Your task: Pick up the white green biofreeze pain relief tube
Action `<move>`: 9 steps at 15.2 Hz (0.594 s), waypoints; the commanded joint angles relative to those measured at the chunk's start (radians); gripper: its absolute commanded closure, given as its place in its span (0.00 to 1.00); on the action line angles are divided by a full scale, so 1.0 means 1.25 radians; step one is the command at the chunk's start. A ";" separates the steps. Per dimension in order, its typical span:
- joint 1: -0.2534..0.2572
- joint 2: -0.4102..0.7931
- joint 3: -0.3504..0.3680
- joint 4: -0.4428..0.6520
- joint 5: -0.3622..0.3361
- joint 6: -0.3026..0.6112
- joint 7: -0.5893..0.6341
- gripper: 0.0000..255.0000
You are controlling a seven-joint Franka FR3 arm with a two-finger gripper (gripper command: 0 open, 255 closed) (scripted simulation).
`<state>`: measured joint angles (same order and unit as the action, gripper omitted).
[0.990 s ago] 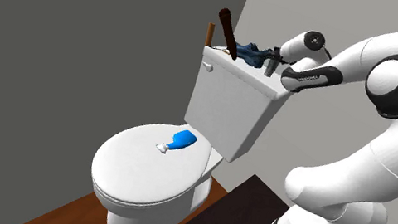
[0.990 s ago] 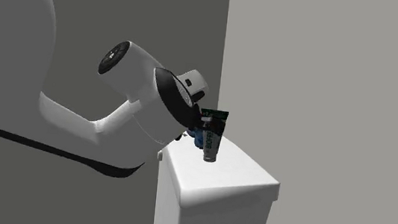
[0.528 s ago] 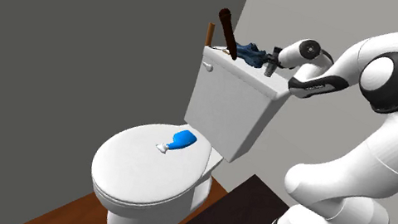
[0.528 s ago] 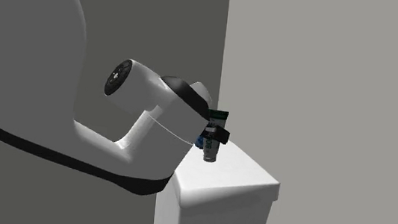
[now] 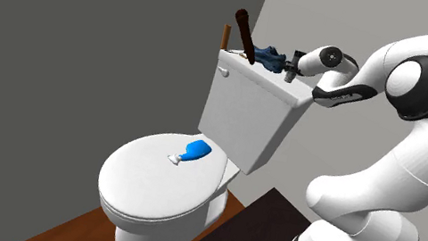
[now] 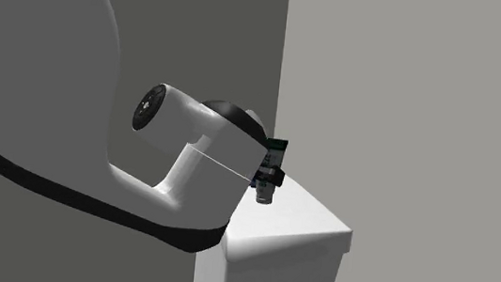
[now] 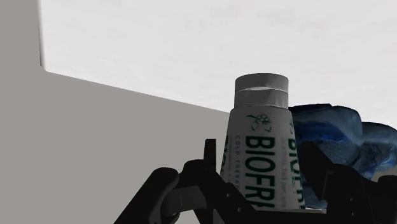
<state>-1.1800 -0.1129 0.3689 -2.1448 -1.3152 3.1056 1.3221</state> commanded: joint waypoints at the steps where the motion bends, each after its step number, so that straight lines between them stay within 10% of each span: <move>1: 0.000 0.001 0.000 -0.001 -0.001 0.000 0.001 1.00; 5: 0.000 0.001 0.001 0.000 -0.002 0.000 0.002 1.00; 9: 0.040 -0.020 -0.030 -0.012 0.172 -0.009 -0.165 1.00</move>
<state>-1.1454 -0.1322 0.3441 -2.1575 -1.1643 3.0976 1.1778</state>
